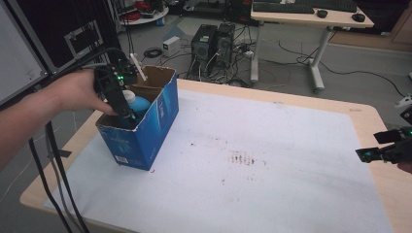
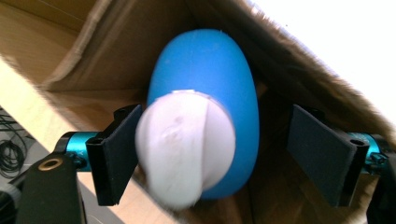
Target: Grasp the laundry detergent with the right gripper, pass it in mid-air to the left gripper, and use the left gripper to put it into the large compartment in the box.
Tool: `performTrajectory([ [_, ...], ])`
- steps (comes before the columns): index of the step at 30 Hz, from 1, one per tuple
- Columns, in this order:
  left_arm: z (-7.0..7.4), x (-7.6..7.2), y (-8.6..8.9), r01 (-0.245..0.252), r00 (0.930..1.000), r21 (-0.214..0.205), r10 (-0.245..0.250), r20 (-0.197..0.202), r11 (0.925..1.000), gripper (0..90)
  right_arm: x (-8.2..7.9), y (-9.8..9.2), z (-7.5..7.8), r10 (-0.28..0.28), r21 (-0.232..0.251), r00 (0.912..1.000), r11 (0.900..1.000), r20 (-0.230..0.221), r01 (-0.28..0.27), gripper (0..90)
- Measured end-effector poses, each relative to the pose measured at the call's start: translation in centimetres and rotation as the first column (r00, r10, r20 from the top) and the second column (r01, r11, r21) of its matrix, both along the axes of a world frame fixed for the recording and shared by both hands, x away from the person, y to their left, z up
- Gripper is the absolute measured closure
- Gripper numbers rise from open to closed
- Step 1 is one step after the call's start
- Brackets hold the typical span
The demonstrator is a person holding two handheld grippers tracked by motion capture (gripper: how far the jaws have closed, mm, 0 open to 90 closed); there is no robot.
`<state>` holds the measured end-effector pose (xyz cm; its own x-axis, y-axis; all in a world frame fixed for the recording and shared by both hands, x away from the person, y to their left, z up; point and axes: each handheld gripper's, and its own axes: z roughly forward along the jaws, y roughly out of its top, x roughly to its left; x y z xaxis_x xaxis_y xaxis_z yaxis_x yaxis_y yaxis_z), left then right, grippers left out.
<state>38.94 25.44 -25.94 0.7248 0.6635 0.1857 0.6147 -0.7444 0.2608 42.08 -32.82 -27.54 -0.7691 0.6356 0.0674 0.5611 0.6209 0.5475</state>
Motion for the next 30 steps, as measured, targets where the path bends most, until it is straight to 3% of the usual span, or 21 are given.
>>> performTrajectory([
  [7,3.2,-0.1,-1.3,0.038,0.9984,-0.007,-0.038,0.042,0.9993,20.2,-0.3,0.2,0.2,0.0,-0.002,1.0,1.0,0.002,0.0,12.4],
  [12,4.7,0.0,-3.8,0.102,0.9926,-0.016,-0.101,0.067,0.9946,20.2,-0.8,0.6,0.4,0.013,-0.008,0.9998,0.9999,0.014,-0.013,12.4],
  [19,4.5,0.3,-8.5,0.211,0.9759,-0.016,-0.209,0.062,0.9774,20.2,-1.6,0.9,0.7,0.008,-0.011,0.9996,0.9999,0.027,-0.007,12.4],
  [26,3.4,0.5,-12.2,0.266,0.9629,-0.046,-0.263,0.062,0.963,20.2,-2.1,1.0,0.7,0.001,-0.007,0.9995,1.0,0.032,-0.001,12.4],
  [30,2.8,0.3,-14.2,0.302,0.9521,-0.045,-0.299,0.063,0.9522,20.2,-2.4,1.2,0.8,0.009,-0.008,0.9991,0.9999,0.041,-0.008,12.4],
])
